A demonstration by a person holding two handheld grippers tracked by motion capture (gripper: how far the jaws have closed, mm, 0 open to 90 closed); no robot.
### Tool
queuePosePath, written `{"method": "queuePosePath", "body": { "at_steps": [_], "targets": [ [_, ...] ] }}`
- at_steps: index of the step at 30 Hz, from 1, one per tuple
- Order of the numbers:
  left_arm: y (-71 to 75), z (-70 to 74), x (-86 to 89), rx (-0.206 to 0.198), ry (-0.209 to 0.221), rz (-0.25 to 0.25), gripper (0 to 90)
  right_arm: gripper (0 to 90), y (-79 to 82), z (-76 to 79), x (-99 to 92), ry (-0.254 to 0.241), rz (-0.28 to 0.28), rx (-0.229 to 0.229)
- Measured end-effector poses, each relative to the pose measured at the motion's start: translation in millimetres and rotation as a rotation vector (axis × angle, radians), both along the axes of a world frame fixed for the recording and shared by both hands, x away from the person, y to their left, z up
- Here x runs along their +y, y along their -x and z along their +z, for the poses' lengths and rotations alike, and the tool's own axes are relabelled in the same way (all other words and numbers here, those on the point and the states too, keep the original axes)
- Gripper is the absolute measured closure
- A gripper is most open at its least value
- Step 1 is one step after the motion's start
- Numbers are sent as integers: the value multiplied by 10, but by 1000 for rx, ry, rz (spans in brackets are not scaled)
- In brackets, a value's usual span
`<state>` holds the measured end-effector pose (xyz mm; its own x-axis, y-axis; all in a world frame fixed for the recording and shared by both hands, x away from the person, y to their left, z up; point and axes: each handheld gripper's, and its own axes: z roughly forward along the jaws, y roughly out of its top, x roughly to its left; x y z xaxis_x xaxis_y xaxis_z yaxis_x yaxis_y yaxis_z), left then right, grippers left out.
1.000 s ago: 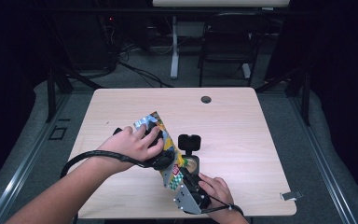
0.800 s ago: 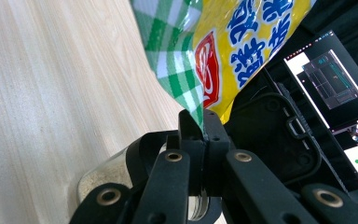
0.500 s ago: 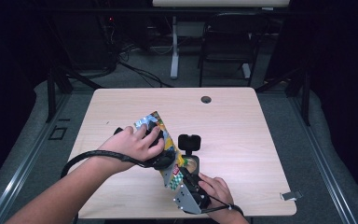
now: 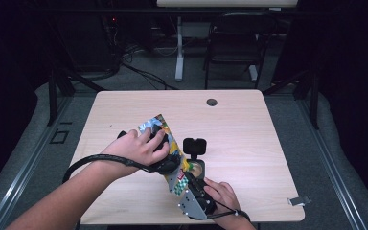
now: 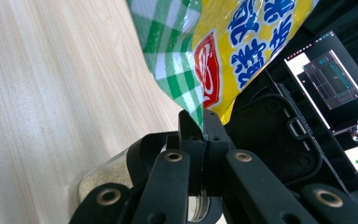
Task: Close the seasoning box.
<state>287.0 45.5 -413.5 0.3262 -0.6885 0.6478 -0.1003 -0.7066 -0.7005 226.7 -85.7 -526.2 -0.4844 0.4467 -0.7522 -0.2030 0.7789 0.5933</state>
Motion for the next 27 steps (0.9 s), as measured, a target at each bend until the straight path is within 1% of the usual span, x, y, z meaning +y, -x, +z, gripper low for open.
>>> {"method": "queuePosePath", "body": {
  "at_steps": [6,7,11,15,21,23,26,27],
  "targets": [
    [3,-4,-3,-1,0,1,671,894,0,-7,7,-8,3,1],
    [3,-4,-2,-1,0,0,671,894,5,2,4,4,-2,6],
    [4,-6,0,-1,-1,1,672,894,4,6,3,6,1,8],
    [4,-10,0,-1,0,2,672,894,3,0,5,-2,6,8],
    [-1,-16,12,2,13,6,673,895,8,12,3,8,0,1],
    [-4,-29,22,7,24,6,675,895,5,7,5,3,6,6],
    [-6,-37,35,7,26,9,676,895,6,5,9,0,7,4],
    [-5,-38,39,8,25,11,676,895,5,2,13,-8,10,2]
  ]
}}
